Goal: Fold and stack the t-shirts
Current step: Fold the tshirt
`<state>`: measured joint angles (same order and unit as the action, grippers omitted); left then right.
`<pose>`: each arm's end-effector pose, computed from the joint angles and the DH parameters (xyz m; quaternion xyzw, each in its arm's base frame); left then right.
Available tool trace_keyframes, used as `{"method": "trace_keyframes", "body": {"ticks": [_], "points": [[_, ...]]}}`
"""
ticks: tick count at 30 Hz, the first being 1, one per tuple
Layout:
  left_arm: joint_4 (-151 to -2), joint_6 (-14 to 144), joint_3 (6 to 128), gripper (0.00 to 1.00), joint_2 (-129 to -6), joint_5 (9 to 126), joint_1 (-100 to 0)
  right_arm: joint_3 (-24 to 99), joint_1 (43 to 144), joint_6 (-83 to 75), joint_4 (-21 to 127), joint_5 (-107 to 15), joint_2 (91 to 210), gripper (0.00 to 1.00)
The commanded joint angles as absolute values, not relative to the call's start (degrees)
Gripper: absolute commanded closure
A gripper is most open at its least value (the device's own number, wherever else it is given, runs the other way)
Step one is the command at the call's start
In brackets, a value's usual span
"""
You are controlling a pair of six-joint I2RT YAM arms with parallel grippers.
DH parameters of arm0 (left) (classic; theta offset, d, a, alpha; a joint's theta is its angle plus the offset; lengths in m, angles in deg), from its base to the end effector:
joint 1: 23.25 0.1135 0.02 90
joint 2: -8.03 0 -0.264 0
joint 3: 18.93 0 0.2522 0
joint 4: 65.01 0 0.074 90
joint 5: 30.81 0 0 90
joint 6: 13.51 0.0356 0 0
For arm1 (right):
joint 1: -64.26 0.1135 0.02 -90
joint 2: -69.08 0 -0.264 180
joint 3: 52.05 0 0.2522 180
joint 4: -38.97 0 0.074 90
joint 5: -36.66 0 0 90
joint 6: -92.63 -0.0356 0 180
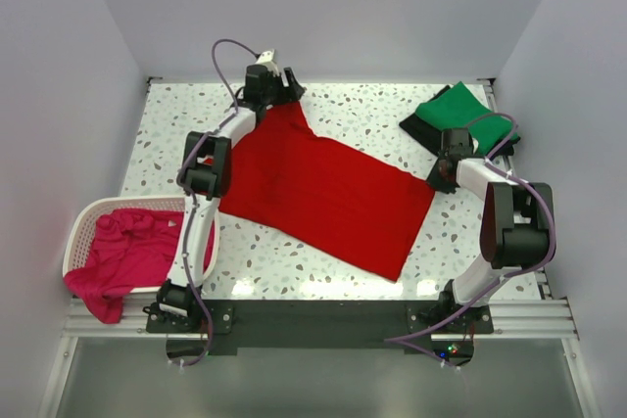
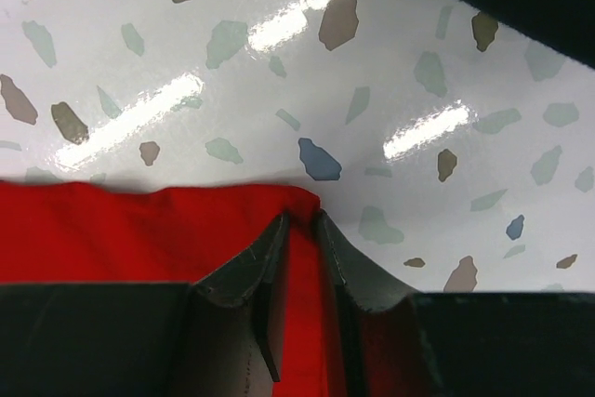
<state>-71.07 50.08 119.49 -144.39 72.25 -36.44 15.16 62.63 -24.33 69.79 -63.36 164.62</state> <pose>0.5831 -0.1449 0.1374 -0.0290 0.8162 -0.2806 0.5042 0.3231 -0.0154 0.1630 0.2596 0.9248 -0.0240 0.2770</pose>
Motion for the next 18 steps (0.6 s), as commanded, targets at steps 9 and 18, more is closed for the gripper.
{"method": "trace_keyframes", "body": {"ticks": [9, 18], "points": [[-74.6, 48.8, 126.0, 0.31, -148.1, 69.7, -37.1, 15.8, 62.4, -24.4, 67.1, -61.3, 162.2, 0.79], [-73.7, 48.2, 125.4, 0.52, -147.9, 70.4, -37.2, 15.7, 62.3, -24.3, 67.0, -60.9, 162.1, 0.8]]}}
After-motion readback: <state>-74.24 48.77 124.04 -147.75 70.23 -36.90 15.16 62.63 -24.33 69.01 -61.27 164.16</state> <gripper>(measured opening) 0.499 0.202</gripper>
